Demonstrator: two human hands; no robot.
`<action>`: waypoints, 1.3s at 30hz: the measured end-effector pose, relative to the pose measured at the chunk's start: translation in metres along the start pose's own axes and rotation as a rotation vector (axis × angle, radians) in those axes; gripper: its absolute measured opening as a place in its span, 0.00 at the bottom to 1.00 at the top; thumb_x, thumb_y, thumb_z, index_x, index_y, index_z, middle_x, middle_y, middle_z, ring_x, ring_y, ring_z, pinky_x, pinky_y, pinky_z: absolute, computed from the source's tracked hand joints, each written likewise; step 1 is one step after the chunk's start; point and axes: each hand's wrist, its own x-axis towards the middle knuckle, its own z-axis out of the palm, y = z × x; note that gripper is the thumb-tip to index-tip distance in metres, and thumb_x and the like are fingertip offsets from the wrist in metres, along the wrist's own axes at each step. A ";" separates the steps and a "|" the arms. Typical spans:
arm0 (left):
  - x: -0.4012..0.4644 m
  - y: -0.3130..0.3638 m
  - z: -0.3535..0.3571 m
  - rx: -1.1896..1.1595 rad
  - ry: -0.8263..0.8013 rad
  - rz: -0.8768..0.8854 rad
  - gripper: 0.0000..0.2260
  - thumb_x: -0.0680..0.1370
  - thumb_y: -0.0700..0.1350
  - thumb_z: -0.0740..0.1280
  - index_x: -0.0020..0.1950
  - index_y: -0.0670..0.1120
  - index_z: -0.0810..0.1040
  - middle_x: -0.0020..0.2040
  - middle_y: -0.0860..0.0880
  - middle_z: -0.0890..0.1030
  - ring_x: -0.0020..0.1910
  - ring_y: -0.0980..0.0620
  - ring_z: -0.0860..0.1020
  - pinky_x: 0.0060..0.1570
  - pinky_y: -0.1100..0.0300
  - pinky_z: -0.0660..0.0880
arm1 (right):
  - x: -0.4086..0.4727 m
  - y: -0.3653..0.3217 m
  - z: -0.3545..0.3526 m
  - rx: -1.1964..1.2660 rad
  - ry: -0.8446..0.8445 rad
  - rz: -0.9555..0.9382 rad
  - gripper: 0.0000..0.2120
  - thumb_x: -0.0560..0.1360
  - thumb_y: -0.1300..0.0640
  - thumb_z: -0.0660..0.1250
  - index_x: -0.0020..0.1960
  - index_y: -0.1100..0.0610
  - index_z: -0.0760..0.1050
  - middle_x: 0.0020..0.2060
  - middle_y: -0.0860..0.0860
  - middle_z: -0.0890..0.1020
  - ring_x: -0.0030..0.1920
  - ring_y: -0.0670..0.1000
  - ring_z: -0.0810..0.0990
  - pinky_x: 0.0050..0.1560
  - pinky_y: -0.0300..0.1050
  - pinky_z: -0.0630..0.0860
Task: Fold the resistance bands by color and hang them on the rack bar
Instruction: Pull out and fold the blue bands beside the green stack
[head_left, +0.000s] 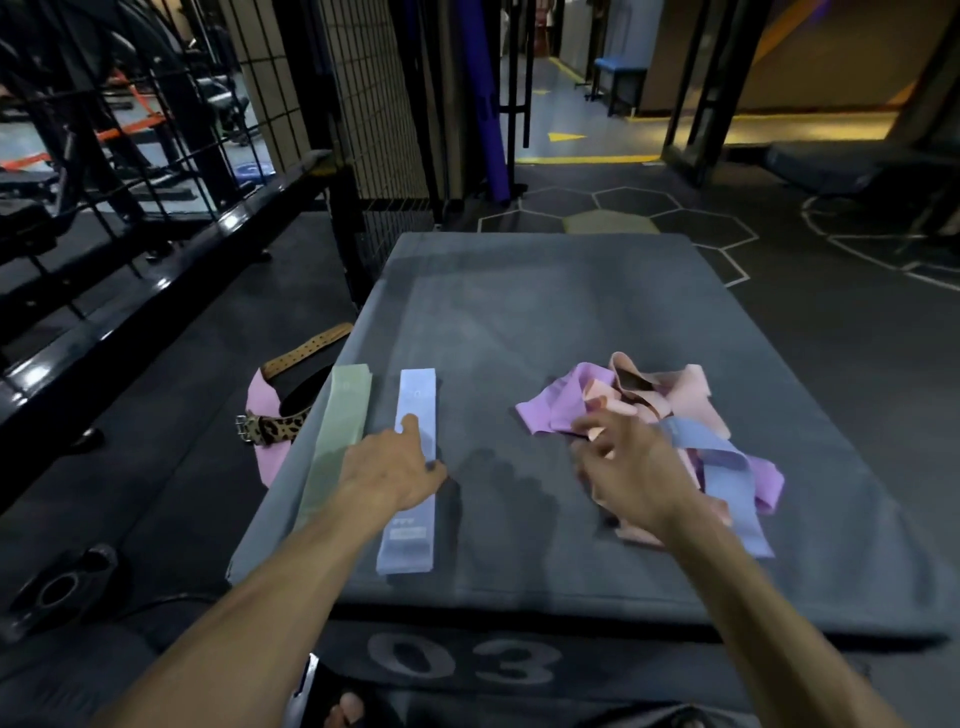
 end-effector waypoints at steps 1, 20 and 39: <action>0.000 0.000 0.000 0.004 0.000 0.000 0.24 0.79 0.63 0.61 0.65 0.47 0.64 0.60 0.42 0.80 0.56 0.39 0.79 0.46 0.52 0.70 | 0.000 0.007 -0.012 -0.079 0.067 -0.016 0.13 0.77 0.55 0.53 0.53 0.45 0.75 0.48 0.49 0.82 0.50 0.55 0.83 0.47 0.46 0.78; -0.036 0.010 -0.027 -0.346 0.243 0.176 0.15 0.81 0.60 0.61 0.63 0.55 0.74 0.41 0.54 0.81 0.44 0.49 0.79 0.44 0.56 0.76 | 0.012 0.086 -0.061 0.254 0.649 0.343 0.14 0.77 0.58 0.57 0.52 0.54 0.81 0.44 0.55 0.84 0.45 0.59 0.79 0.44 0.45 0.69; -0.068 0.023 -0.057 -1.681 -0.110 0.303 0.20 0.79 0.58 0.66 0.52 0.39 0.78 0.46 0.42 0.83 0.42 0.46 0.81 0.38 0.56 0.78 | -0.015 -0.058 -0.019 0.199 0.432 -0.264 0.17 0.79 0.51 0.59 0.62 0.37 0.79 0.28 0.42 0.73 0.35 0.47 0.76 0.51 0.39 0.76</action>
